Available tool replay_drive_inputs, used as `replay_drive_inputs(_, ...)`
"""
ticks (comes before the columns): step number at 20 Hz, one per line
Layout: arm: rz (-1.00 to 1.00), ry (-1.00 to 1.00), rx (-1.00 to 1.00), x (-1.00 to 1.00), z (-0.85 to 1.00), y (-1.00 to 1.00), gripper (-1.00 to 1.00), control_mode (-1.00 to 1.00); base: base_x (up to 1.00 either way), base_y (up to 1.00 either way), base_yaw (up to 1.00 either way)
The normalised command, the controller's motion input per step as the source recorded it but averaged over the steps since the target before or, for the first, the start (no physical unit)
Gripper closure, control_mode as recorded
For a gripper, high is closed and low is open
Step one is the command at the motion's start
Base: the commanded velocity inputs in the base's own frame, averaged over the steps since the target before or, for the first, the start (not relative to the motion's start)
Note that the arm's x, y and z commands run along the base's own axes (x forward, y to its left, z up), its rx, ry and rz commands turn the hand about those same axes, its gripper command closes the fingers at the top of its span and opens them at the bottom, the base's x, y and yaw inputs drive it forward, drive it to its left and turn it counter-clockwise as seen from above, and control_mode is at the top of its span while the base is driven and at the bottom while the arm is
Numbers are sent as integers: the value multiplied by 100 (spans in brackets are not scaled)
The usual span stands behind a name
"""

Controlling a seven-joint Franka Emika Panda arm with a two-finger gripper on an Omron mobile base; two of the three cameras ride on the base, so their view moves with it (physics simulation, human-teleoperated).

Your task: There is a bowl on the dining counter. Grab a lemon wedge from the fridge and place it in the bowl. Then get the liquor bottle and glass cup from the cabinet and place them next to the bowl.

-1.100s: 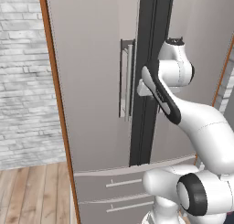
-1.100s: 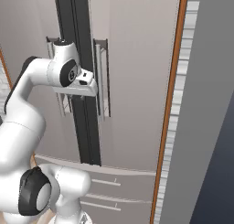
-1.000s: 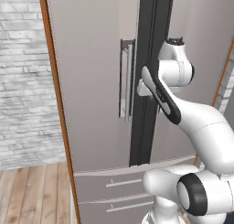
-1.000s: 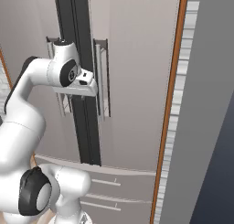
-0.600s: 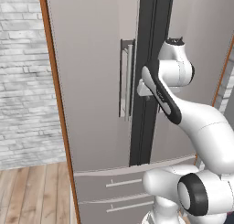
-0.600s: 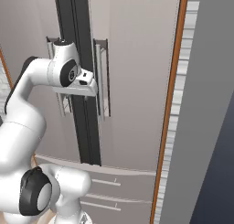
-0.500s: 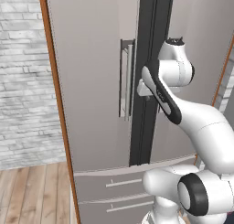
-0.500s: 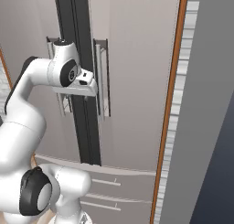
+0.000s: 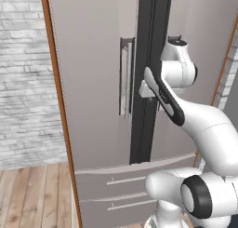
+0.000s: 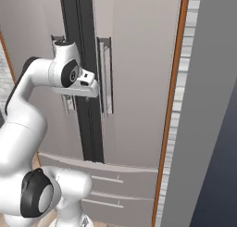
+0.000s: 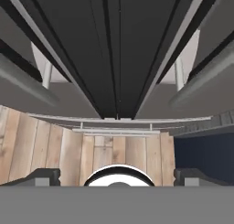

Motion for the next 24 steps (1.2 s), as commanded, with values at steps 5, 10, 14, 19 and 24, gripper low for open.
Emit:
replay_drive_inputs(5, 0, 0, 0, 0, 0, 0, -100, 100, -26, 0, 0)
replay_drive_inputs(10, 0, 0, 0, 0, 0, 0, -100, 100, -10, 0, 0)
replay_drive_inputs(14, 0, -3, 0, 0, 0, -2, -100, -100, -1, 0, 0)
replay_drive_inputs(19, 1, -41, -3, 6, 8, -34, -100, -100, 0, 0, 0)
replay_drive_inputs(24, 0, -22, -1, 11, 23, -37, -100, -100, 0, 0, 0)
